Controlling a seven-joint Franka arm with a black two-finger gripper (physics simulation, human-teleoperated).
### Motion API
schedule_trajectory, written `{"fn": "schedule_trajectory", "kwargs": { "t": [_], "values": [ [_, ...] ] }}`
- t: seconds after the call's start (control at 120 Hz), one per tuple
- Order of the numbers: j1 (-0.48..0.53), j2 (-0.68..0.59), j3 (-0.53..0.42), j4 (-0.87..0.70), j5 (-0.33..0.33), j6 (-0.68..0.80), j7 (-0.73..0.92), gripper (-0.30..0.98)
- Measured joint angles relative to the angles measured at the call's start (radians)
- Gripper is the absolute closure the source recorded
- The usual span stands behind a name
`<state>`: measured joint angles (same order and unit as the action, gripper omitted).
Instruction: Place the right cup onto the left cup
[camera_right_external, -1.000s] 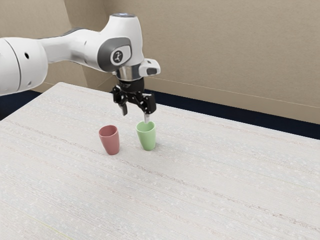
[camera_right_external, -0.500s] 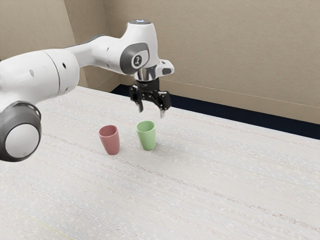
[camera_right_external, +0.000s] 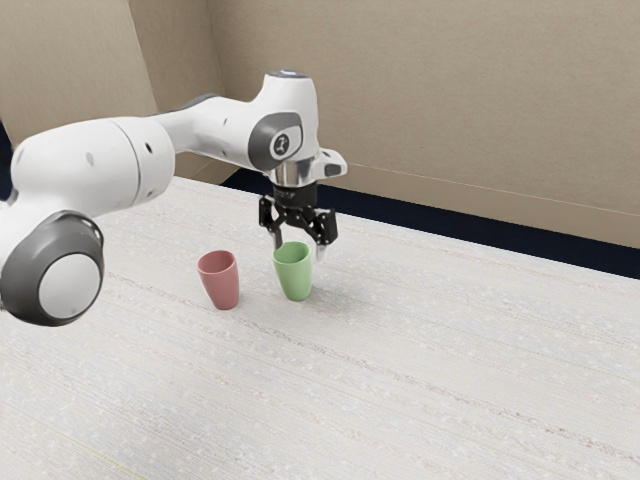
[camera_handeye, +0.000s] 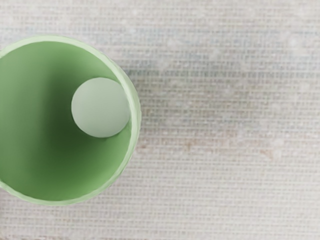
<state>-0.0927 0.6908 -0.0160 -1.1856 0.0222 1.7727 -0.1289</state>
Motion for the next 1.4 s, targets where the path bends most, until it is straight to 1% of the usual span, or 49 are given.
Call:
{"fn": "schedule_trajectory", "kwargs": {
  "t": [0.2,0.675,0.708,0.742,0.842,0.892,1.0,1.167,1.283,1.4],
  "values": [
    [0.008,0.076,0.001,0.101,0.008,0.009,0.004,0.00],
    [0.009,0.159,0.000,0.097,0.010,0.074,0.009,0.01],
    [0.009,0.160,0.001,0.097,0.010,0.078,0.010,0.04],
    [0.008,0.161,0.001,0.096,0.010,0.081,0.010,0.10],
    [0.008,0.162,0.001,0.095,0.010,0.087,0.010,0.36],
    [0.008,0.163,0.001,0.096,0.010,0.089,0.009,0.47],
    [0.008,0.163,0.002,0.096,0.008,0.092,0.008,0.62],
    [0.008,0.163,0.004,0.096,0.006,0.095,0.005,0.72],
    [0.007,0.163,0.004,0.094,0.008,0.095,0.002,0.76],
    [0.010,0.150,0.006,0.090,0.014,0.091,0.000,0.77]
  ]
}}
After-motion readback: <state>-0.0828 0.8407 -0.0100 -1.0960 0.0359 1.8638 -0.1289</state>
